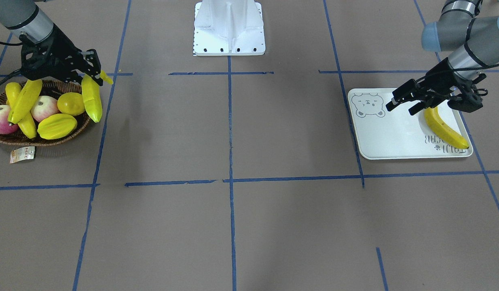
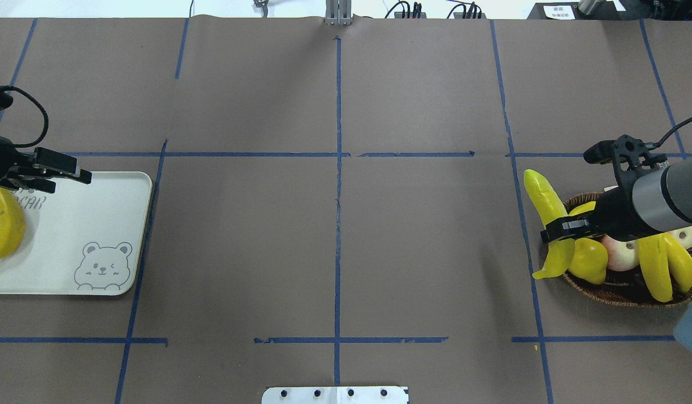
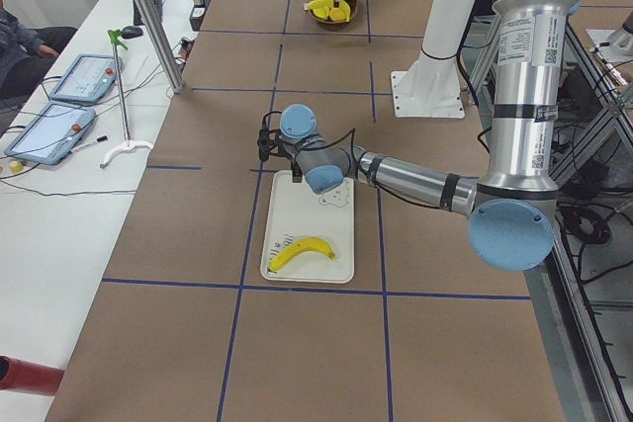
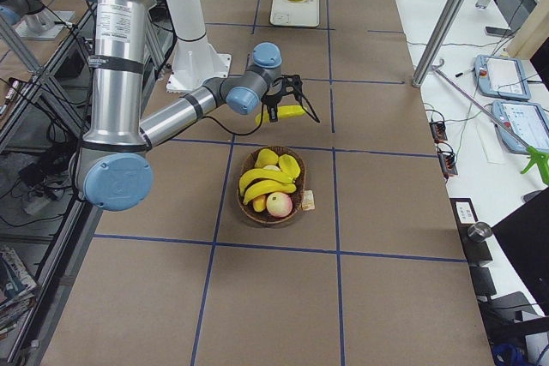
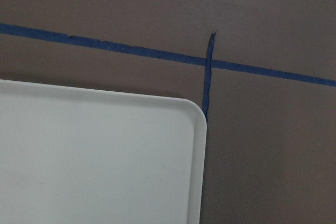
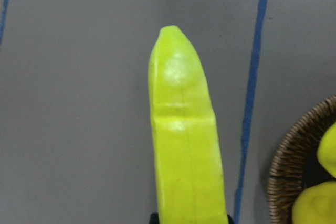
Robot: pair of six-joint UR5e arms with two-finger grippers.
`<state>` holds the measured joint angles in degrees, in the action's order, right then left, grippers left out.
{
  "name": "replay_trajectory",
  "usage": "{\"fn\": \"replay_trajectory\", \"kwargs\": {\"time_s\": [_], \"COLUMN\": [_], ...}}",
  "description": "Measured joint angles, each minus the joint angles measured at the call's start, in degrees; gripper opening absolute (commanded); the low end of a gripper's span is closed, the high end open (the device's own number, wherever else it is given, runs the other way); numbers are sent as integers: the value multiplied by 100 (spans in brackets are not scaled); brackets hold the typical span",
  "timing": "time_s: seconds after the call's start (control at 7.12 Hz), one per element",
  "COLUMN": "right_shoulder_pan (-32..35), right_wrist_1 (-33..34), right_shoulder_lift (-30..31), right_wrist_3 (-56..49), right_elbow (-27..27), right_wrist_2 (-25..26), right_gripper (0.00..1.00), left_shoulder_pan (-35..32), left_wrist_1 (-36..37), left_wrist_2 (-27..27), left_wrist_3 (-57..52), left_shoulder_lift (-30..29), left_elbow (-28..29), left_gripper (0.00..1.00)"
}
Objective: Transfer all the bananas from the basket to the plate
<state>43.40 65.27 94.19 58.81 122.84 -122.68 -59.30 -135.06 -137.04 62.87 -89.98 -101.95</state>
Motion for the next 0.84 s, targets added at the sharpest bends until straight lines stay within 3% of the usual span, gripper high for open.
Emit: {"fn": "replay_trajectory", "kwargs": {"time_s": [0.42,0.84], "right_shoulder_pan": [-450,-1414], "right_wrist_1": [-1799,-2231], "right_shoulder_lift": [-610,-1393], "right_wrist_3": [1820,2785], "right_elbow": [-539,-756], "right_wrist_2": [149,1289], "right_gripper": [7,7], "left_shoulder_pan": [39,427], "left_wrist_1": [-133,-114], "left_wrist_2": [-2,153], "left_wrist_3": [461,1934], "left_shoulder_lift": [-436,-1320], "left_elbow": [-153,-57], "left_gripper": [99,99]}}
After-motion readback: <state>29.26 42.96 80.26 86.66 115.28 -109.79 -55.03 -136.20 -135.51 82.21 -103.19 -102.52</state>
